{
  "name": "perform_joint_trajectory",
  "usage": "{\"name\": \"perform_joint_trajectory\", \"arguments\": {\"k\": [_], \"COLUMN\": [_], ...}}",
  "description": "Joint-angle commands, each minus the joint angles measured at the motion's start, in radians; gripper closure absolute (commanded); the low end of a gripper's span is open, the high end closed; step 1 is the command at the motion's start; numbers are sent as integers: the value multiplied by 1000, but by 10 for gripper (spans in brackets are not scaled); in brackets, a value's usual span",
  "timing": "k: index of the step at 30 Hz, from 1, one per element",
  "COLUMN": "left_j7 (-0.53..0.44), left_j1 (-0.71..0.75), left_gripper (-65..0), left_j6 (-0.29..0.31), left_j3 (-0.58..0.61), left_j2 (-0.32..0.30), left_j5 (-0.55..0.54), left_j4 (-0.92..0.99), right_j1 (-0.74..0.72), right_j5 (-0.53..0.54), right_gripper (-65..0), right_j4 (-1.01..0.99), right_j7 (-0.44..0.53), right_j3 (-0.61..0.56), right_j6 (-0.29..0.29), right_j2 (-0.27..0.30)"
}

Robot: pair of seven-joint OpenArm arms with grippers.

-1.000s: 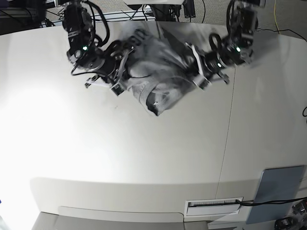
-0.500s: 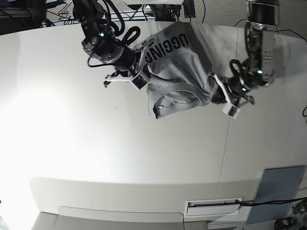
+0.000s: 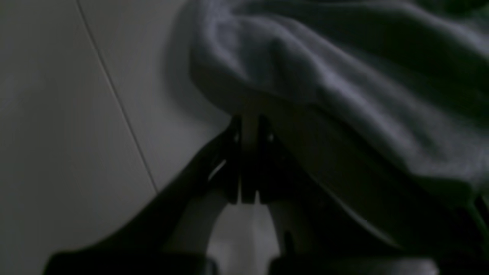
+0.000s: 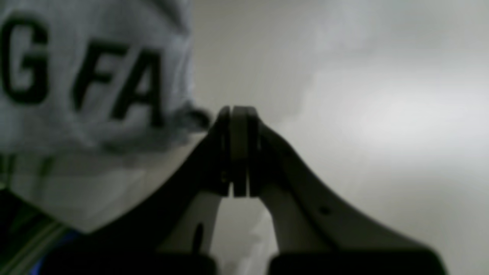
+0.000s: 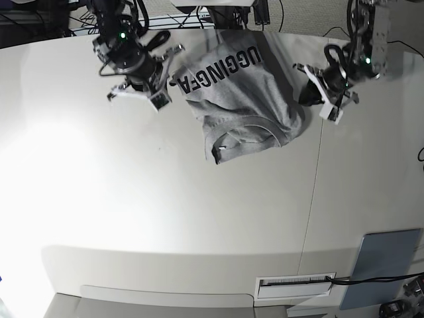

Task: Fold the T-shirt properly

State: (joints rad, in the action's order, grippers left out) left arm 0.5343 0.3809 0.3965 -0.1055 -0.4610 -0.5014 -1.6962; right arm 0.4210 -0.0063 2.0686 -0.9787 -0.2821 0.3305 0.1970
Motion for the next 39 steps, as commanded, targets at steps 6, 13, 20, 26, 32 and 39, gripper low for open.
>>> {"name": "perform_joint_trajectory", "arguments": {"k": [6, 13, 20, 26, 32, 39], "left_j7": [-46, -48, -3, 0, -12, -11], "left_j1": [-100, -266, -301, -140, 142, 364], "left_gripper": [0, 0, 0, 0, 0, 0], "left_j6": [5, 14, 10, -11, 65, 232], "left_j3": [-8, -8, -11, -123, -368, -600], "left_j2": [80, 114, 58, -31, -25, 77], "left_j5": [57, 101, 68, -54, -108, -171], "left_j4": [111, 237, 214, 56, -88, -137], "right_j1": [26, 26, 28, 34, 123, 346], "right_j5": [8, -80, -115, -254, -309, -298], "right_gripper": [-2, -1, 0, 0, 0, 0], "right_j4": [18, 18, 56, 161, 185, 288], "right_j7": [83, 116, 114, 37, 24, 39], "right_j3": [-116, -232, -240, -240, -194, -34], "right_j6": [-38, -124, -175, -263, -328, -328], "right_j2": [0, -1, 0, 64, 122, 152]}}
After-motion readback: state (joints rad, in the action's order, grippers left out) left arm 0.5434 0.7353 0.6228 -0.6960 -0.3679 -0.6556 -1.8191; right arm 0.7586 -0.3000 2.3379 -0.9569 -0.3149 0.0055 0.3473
